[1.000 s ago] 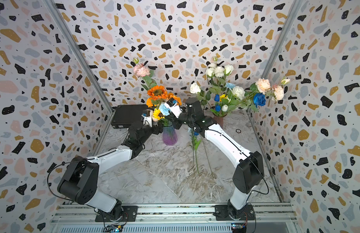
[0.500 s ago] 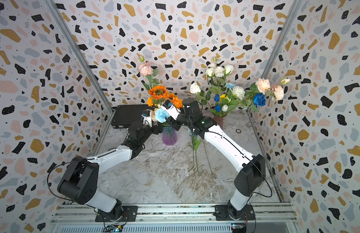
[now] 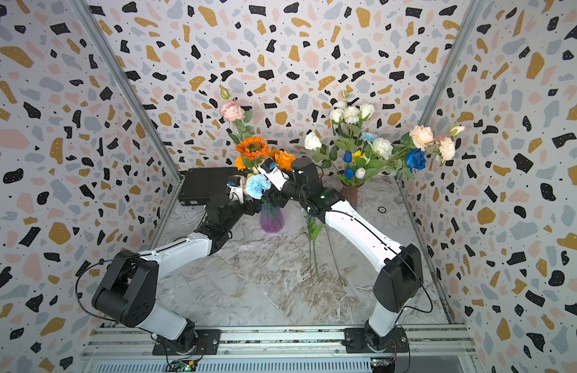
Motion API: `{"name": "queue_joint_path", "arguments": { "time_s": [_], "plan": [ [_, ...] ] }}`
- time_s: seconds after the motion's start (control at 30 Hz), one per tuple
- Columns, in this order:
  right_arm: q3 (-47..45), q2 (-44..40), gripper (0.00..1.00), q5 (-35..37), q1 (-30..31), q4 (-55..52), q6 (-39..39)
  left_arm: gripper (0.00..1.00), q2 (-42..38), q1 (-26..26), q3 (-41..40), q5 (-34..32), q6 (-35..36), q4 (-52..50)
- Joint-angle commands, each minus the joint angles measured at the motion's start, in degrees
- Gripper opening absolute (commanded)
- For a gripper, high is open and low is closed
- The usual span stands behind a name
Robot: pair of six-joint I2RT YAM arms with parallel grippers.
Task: Pick out blue flowers from the vase
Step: Adjust the flower in the vase.
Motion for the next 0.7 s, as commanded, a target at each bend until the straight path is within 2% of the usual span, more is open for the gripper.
{"name": "queue_joint_path", "arguments": {
  "time_s": [0.0, 0.43, 0.57, 0.67],
  "plan": [
    [-1.72, -4.74, 0.75, -0.65, -0.03, 6.49, 2.77, 0.85, -0.84, 0.25, 0.96, 0.07, -0.23, 0.16],
    [-7.59, -8.72, 0.73, 1.10, 0.15, 20.19, 7.17, 0.85, -1.05, 0.25, 0.96, 0.45, -0.71, -0.41],
    [-6.96, -8.19, 0.72, 0.66, 0.15, 20.74, 7.55, 0.85, -1.14, 0.26, 1.16, 0.60, -0.54, -0.91],
    [-5.18, -6.53, 0.76, -0.93, 0.32, 17.72, 7.57, 0.85, -1.70, 0.24, 1.17, 0.60, -0.37, -1.28]
  ]
}}
